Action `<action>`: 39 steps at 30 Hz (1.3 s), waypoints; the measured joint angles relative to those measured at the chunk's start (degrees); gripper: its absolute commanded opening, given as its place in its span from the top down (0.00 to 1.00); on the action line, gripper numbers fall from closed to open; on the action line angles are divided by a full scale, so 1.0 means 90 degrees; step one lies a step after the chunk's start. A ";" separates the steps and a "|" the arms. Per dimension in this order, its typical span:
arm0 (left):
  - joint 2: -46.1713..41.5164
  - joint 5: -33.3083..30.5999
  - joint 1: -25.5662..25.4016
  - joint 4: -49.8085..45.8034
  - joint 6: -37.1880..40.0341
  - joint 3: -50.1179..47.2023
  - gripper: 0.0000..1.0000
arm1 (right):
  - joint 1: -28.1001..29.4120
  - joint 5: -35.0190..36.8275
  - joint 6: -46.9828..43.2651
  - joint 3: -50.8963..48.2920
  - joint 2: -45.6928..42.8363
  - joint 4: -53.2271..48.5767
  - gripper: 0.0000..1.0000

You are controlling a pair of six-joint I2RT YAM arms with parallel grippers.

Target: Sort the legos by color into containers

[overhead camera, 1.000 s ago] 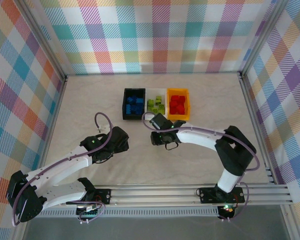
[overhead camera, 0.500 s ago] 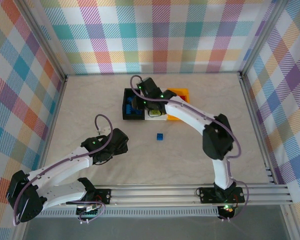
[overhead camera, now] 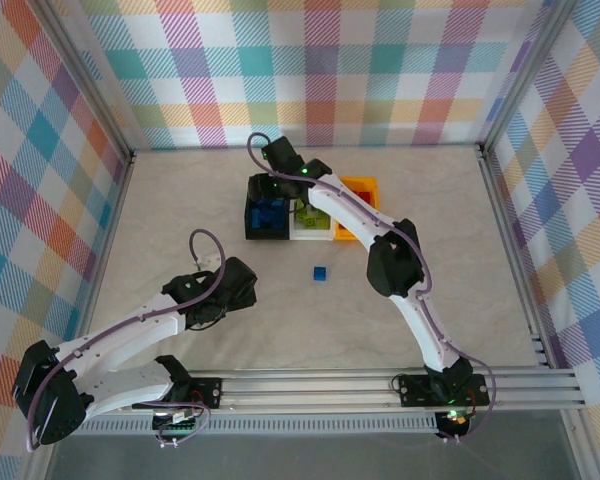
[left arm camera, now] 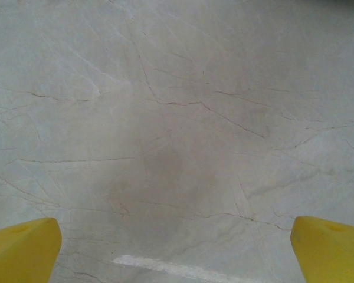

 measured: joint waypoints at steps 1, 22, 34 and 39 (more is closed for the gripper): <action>0.0000 0.0000 0.0002 0.0000 0.0002 0.0000 0.00 | 0.0000 -0.0002 -0.0005 -0.0002 -0.0039 -0.0007 0.26; 0.0041 0.0010 0.0044 0.0051 0.0002 0.0002 0.00 | 0.0049 -0.0301 0.0206 -0.7201 -0.4403 0.1073 0.16; 0.0070 0.0015 0.0046 0.0068 0.0002 0.0002 0.00 | 0.0107 -0.0160 0.0381 -0.7417 -0.3626 0.1100 0.29; 0.0070 0.0015 0.0075 0.0068 0.0002 0.0000 0.00 | 0.0177 -0.0063 0.0408 -0.7312 -0.3298 0.1095 0.42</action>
